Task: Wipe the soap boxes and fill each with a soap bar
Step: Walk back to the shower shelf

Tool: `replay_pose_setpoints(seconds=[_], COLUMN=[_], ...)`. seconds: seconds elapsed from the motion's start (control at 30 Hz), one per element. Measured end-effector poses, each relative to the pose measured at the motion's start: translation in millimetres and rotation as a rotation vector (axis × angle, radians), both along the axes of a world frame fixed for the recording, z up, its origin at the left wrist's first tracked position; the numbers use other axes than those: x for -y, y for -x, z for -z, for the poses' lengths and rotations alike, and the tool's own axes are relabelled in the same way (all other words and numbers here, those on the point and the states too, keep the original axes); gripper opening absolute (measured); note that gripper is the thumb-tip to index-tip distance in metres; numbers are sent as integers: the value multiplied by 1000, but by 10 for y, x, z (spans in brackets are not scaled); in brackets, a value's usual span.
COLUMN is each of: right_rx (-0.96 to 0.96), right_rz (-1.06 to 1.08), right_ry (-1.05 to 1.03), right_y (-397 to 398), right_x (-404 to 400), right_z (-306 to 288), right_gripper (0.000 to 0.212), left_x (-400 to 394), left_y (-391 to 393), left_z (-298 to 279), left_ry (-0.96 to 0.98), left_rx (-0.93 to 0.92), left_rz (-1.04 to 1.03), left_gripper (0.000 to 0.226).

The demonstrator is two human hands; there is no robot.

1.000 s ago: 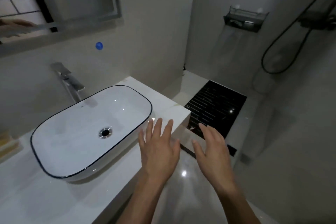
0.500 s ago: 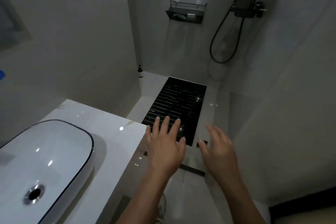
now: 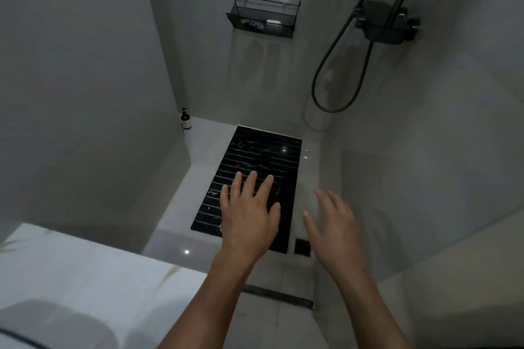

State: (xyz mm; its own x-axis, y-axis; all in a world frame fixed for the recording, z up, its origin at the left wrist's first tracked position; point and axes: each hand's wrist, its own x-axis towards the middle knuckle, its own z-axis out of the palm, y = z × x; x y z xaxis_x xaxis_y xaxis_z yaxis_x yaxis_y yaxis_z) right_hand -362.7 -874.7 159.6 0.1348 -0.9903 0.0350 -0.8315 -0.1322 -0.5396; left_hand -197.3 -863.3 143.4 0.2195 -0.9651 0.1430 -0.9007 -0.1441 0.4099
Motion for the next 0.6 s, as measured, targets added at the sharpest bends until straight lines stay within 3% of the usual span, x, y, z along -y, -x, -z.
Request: replay_pose_setpoints(seconds=[0.6], right_rx=[-5], right_rz=[-78], right_ry=[-54], right_y=[-711], right_x=[2677], right_z=[106], right_gripper=[60], left_x=[2461], left_y=[-642], left_z=[89], left_ry=[-62], left_rx=[31], left_rz=[-85], left_gripper=[61])
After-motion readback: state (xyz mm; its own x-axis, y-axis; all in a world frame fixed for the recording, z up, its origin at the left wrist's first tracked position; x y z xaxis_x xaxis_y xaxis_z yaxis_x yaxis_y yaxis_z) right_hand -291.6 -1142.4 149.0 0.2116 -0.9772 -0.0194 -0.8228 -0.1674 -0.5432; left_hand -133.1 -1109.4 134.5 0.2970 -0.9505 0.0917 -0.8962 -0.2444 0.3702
